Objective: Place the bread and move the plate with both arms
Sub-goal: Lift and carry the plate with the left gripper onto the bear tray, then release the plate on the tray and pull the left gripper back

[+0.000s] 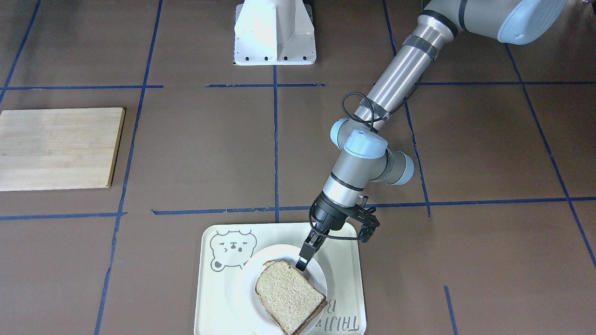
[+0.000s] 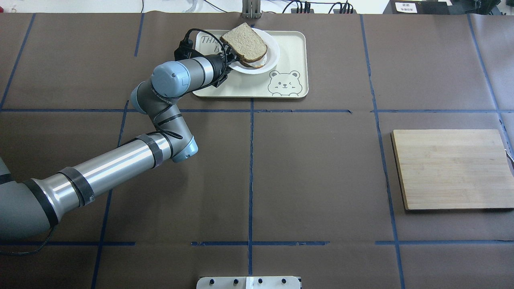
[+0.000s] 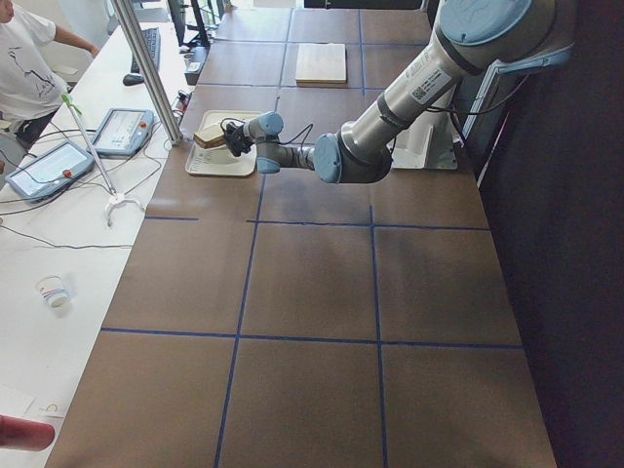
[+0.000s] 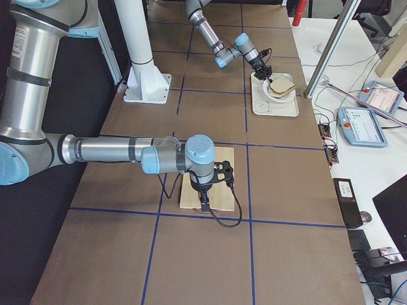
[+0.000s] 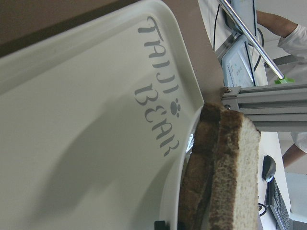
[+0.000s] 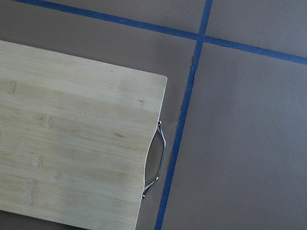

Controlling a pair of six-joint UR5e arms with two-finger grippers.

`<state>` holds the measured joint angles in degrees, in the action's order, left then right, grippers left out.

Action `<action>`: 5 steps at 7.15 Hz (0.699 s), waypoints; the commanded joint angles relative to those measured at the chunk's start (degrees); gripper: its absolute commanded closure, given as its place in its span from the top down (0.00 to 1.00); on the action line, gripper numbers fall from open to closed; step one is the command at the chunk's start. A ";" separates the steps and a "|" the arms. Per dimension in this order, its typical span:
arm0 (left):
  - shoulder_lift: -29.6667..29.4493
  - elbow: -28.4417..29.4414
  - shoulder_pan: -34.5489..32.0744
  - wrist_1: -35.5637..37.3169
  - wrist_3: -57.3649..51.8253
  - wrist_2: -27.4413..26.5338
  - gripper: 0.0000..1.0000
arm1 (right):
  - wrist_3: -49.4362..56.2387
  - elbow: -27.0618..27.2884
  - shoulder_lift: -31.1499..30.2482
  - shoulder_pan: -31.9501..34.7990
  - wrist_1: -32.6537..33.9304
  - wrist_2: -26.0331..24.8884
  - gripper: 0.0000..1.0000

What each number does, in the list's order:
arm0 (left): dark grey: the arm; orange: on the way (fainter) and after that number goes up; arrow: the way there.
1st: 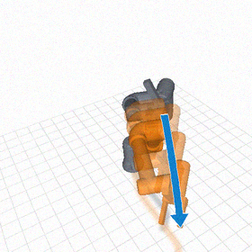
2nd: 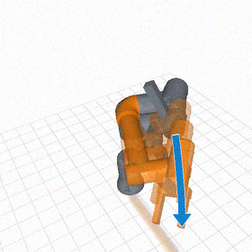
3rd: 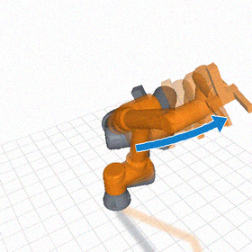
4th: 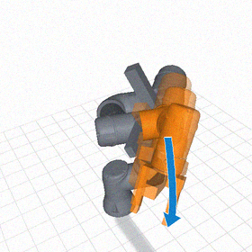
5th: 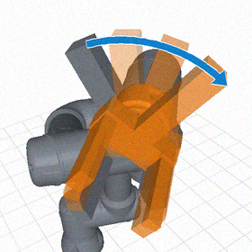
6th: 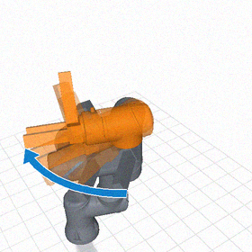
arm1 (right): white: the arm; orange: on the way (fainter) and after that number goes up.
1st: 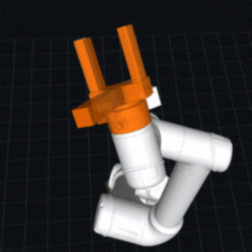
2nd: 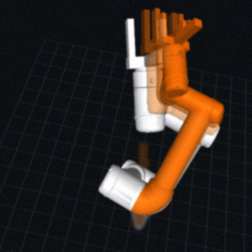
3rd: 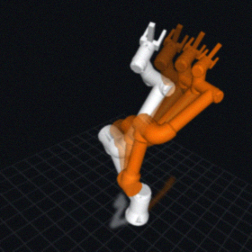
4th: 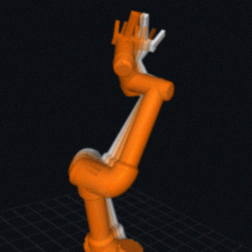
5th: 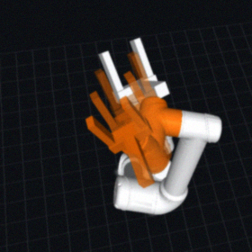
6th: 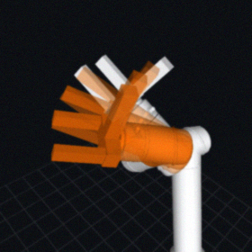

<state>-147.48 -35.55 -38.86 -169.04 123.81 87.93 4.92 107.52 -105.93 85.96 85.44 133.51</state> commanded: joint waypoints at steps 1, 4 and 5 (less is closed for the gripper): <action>6.10 -10.67 -0.43 0.55 -4.60 4.32 1.00 | 0.00 -0.03 0.02 0.00 -0.01 0.00 1.00; 23.77 -37.51 -5.06 8.44 -6.20 18.80 1.00 | 0.00 -0.03 0.02 0.00 -0.01 0.00 1.00; 28.43 -41.49 -9.09 8.90 -14.48 26.86 1.00 | 0.09 -0.12 0.02 0.00 -0.10 0.00 1.00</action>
<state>-124.87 -70.68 -43.82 -161.79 116.05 106.26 4.94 107.47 -105.91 85.96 85.39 133.51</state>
